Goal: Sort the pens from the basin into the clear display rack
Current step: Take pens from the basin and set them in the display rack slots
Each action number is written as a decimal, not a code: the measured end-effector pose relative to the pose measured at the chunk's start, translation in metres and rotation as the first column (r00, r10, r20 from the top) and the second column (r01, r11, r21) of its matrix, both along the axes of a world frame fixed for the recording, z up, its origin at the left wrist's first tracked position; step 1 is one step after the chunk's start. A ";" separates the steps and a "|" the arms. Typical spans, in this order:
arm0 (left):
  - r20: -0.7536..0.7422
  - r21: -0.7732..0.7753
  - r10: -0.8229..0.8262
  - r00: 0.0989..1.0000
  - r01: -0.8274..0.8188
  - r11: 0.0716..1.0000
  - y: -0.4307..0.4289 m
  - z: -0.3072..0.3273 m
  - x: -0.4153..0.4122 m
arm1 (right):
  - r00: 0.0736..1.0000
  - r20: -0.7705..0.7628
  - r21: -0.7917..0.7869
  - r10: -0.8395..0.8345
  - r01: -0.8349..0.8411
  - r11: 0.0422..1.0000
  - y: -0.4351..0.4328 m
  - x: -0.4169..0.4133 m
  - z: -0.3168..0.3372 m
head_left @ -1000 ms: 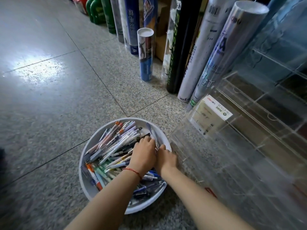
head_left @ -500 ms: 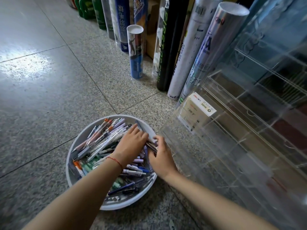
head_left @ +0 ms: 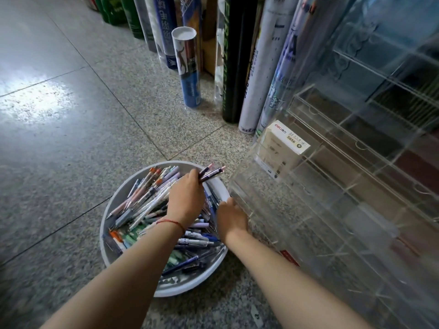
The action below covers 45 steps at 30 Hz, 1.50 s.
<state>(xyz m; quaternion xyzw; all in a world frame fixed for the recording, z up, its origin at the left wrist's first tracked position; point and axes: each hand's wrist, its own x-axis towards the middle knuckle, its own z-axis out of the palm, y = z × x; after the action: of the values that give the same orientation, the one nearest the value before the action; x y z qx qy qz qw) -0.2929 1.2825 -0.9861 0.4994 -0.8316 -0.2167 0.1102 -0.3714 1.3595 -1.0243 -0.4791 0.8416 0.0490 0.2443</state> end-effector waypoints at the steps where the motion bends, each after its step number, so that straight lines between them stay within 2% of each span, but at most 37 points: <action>1: -0.007 0.014 0.022 1.000 -0.022 1.000 0.001 0.002 0.002 | 1.000 -0.015 -0.001 0.012 -0.012 1.000 0.000 0.001 -0.001; 5: 0.036 0.047 0.047 0.998 -0.048 0.998 0.002 0.009 0.007 | 0.988 0.018 -0.054 -0.150 0.151 0.987 0.001 -0.002 0.004; 7: 0.004 0.066 0.027 1.000 -0.027 0.997 0.002 0.013 0.010 | 0.993 0.018 -0.105 -0.116 0.118 0.988 0.008 -0.005 0.017; 9: -0.078 0.082 -0.002 0.997 0.008 0.997 0.002 0.016 0.012 | 0.995 0.096 -0.171 -0.004 0.021 0.985 0.022 -0.005 0.034; 11: -0.153 0.113 -0.099 0.983 0.117 0.987 0.003 0.020 0.014 | 0.979 0.181 -0.277 0.093 -0.040 0.960 0.037 -0.005 0.049; 13: -0.186 0.216 -0.246 0.951 0.284 0.934 0.004 0.029 0.015 | 0.944 0.327 -0.398 0.049 0.090 0.913 0.048 -0.007 0.067; 15: -0.222 0.395 -0.350 0.910 0.412 0.821 0.007 0.047 0.014 | 0.905 0.425 -0.516 0.018 0.226 0.827 0.054 -0.016 0.093; 17: -0.317 0.552 -0.352 0.881 0.473 0.686 0.014 0.077 0.010 | 0.890 0.453 -0.612 0.046 0.273 0.742 0.059 -0.029 0.123; 19: -0.424 0.617 -0.305 0.853 0.518 0.592 0.019 0.110 0.002 | 0.844 0.533 -0.666 0.061 0.374 0.646 0.063 -0.042 0.159; 20: -0.478 0.610 -0.283 0.831 0.546 0.574 0.020 0.130 -0.005 | 0.816 0.574 -0.682 0.066 0.433 0.589 0.063 -0.048 0.178; 22: -0.574 0.492 -0.275 0.771 0.593 0.637 0.020 0.171 -0.029 | 0.746 0.661 -0.695 0.081 0.568 0.442 0.060 -0.062 0.217; 24: -0.653 0.257 -0.323 0.684 0.602 0.756 0.022 0.216 -0.068 | 0.703 0.694 -0.717 0.157 0.654 0.239 0.054 -0.087 0.262; 26: -0.732 0.051 -0.367 0.574 0.584 0.810 0.029 0.264 -0.113 | 0.787 0.585 -0.808 0.193 0.587 0.057 0.050 -0.118 0.313; 29: -0.818 -0.100 -0.415 0.398 0.613 0.784 0.030 0.333 -0.171 | 0.939 0.319 -0.939 0.128 0.331 -0.091 0.058 -0.165 0.392; 30: -0.854 -0.089 -0.376 0.359 0.612 0.786 0.025 0.350 -0.185 | 0.971 0.221 -0.964 0.093 0.232 -0.130 0.063 -0.180 0.419; 33: -0.968 0.078 -0.052 0.247 0.488 0.869 0.010 0.368 -0.217 | 0.999 0.000 -0.962 -0.048 -0.013 -0.274 0.073 -0.212 0.489; 34: -0.969 0.105 -0.001 0.247 0.418 0.902 0.010 0.364 -0.228 | 0.994 -0.049 -0.958 -0.102 -0.075 -0.276 0.072 -0.222 0.503; 36: -0.959 0.122 0.016 0.284 0.362 0.924 0.022 0.347 -0.244 | 0.979 -0.101 -0.981 -0.177 -0.127 -0.144 0.058 -0.242 0.508; 39: -0.964 0.178 0.079 0.256 0.393 0.902 0.038 0.325 -0.254 | 0.987 -0.036 -0.994 -0.155 -0.018 0.111 0.029 -0.261 0.485; 42: -0.967 0.200 0.110 0.230 0.417 0.886 0.038 0.319 -0.255 | 0.988 -0.032 -0.970 -0.152 0.006 0.244 0.007 -0.263 0.464; 45: -0.959 0.171 0.044 0.281 0.443 0.880 0.034 0.321 -0.256 | 0.990 -0.040 -0.911 -0.137 0.020 0.411 -0.007 -0.264 0.450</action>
<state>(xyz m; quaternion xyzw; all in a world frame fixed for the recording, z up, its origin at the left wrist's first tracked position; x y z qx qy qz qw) -0.5493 1.3168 -0.6653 0.1746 -0.5973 -0.6472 0.4403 -0.6355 1.3523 -0.5748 -0.4914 0.7677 -0.3996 -0.0975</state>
